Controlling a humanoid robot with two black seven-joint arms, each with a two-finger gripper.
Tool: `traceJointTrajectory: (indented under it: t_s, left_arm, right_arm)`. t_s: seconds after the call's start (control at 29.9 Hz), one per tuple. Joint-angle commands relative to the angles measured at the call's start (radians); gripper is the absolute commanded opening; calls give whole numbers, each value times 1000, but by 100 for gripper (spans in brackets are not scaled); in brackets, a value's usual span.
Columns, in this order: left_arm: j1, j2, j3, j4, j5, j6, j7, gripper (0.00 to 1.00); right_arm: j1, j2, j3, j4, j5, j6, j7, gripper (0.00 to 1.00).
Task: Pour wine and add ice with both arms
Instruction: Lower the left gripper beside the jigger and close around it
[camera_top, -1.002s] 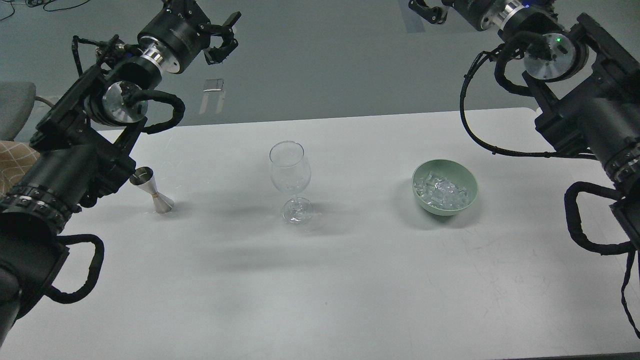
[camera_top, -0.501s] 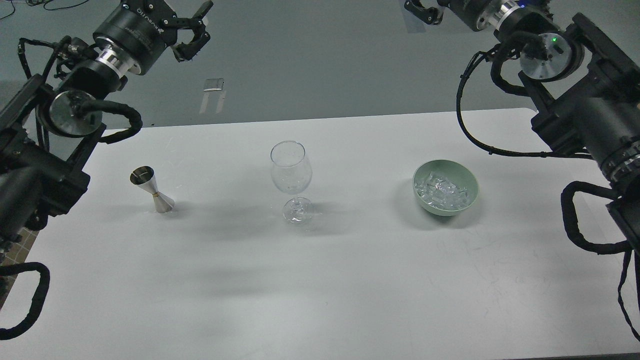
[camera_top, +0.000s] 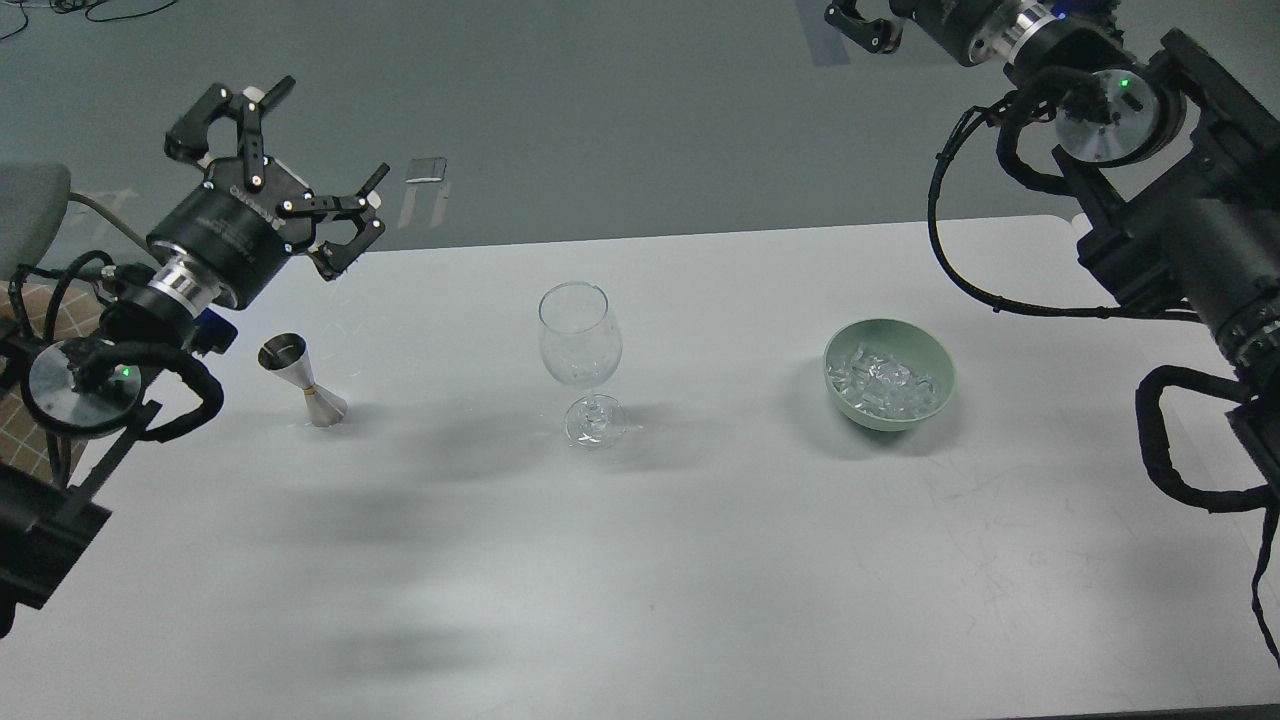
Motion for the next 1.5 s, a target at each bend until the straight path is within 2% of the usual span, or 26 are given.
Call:
traceJointTrajectory:
  t_s: [0.0, 0.03, 0.1, 0.17, 0.2, 0.3, 0.53, 0.6, 0.77, 0.94, 1.07, 1.47]
  left_arm:
    - [119, 6, -60, -97, -61, 91, 6, 95]
    - [163, 7, -89, -123, -85, 130, 6, 95]
    - [231, 4, -128, -147, -101, 157, 6, 95]
    - [274, -5, -161, -149, -105, 162, 6, 90]
    - [291, -8, -173, -149, -108, 162, 6, 81]
    - [331, -22, -196, -149, -109, 162, 6, 69]
    - [455, -134, -290, -149, -105, 167, 8, 52]
    - [527, -207, -325, -146, -80, 170, -5, 41]
    - [601, -266, -337, -151, -12, 124, 0, 40]
    - [606, -264, -400, -135, -16, 101, 6, 41]
    - [580, -267, -416, -17, -18, 89, 9, 43]
    - [521, -315, -402, 89, -15, 89, 12, 44]
  right_arm:
    - [-10, 1, 0, -2, -1, -1, 0, 100]
    - [-11, 3, 0, -2, -1, -1, 0, 100]
    - [-10, 4, 0, -2, -1, -3, 0, 100]
    - [-5, 4, 2, -2, -1, -4, 0, 100]
    - [-1, 4, 2, -2, -1, -4, 0, 100]
    - [1, 3, 0, -4, -1, -4, 0, 100]
    - [-5, 1, 0, -4, -1, -9, 0, 100]
    - [-5, 1, 0, -5, -1, -10, 0, 100]
    - [-1, 1, -1, -7, -1, -10, -1, 100]
    - [1, 4, -1, -5, -1, -14, -1, 100]
    - [1, 8, -3, -7, -1, -17, -1, 100]
    - [1, 11, -4, -10, -5, -18, -1, 100]
